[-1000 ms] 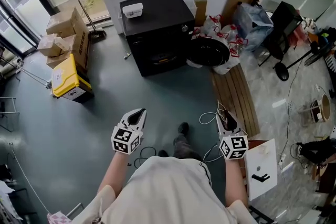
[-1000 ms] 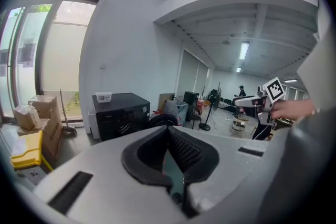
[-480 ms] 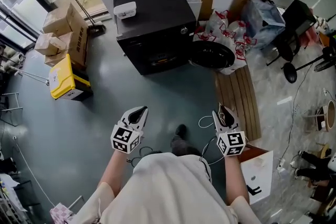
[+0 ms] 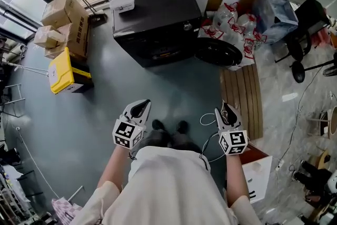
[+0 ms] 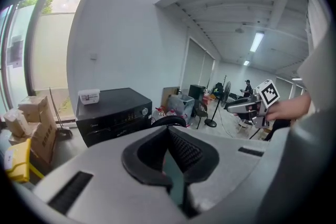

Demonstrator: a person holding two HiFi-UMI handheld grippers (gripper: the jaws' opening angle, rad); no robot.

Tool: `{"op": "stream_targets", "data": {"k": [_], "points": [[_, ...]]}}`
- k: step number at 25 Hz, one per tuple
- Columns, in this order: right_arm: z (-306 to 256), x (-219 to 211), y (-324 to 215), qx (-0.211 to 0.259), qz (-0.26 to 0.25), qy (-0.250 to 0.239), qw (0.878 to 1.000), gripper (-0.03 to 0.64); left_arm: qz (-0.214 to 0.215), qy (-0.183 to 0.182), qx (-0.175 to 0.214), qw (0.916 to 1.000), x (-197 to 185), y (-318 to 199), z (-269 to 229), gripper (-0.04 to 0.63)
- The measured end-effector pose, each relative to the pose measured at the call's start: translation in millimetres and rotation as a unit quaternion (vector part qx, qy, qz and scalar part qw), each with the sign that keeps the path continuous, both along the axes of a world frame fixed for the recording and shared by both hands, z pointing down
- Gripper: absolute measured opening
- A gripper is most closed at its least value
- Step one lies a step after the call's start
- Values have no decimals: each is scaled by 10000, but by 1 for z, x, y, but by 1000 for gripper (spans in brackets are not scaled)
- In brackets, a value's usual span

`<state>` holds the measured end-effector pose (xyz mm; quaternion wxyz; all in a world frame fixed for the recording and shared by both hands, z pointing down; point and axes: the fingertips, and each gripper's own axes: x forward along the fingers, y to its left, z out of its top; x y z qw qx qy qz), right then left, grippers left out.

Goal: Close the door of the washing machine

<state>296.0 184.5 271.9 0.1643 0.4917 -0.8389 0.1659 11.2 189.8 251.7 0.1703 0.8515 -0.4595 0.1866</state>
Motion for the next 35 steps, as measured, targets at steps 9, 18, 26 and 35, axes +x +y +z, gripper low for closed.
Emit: {"op": "stream_targets", "data": {"k": [9,18,26,35], "points": [[38,-21,-51,-173,341,127,9992,179,469,43,-251,9986,-19,-72,41,9],[75,-56,-117,-417,846,195,9953,184,1418,-90,-466,9888,-32,-172,99,9],[114,-62,-173,-581,1088,420,9915,187,2040,-330,-454,9773,-32,-229,148,9],[140,-48,-218,-765,1102,634,9889,187,2050,-14,-789,9756,-16,-256,180,9]]}}
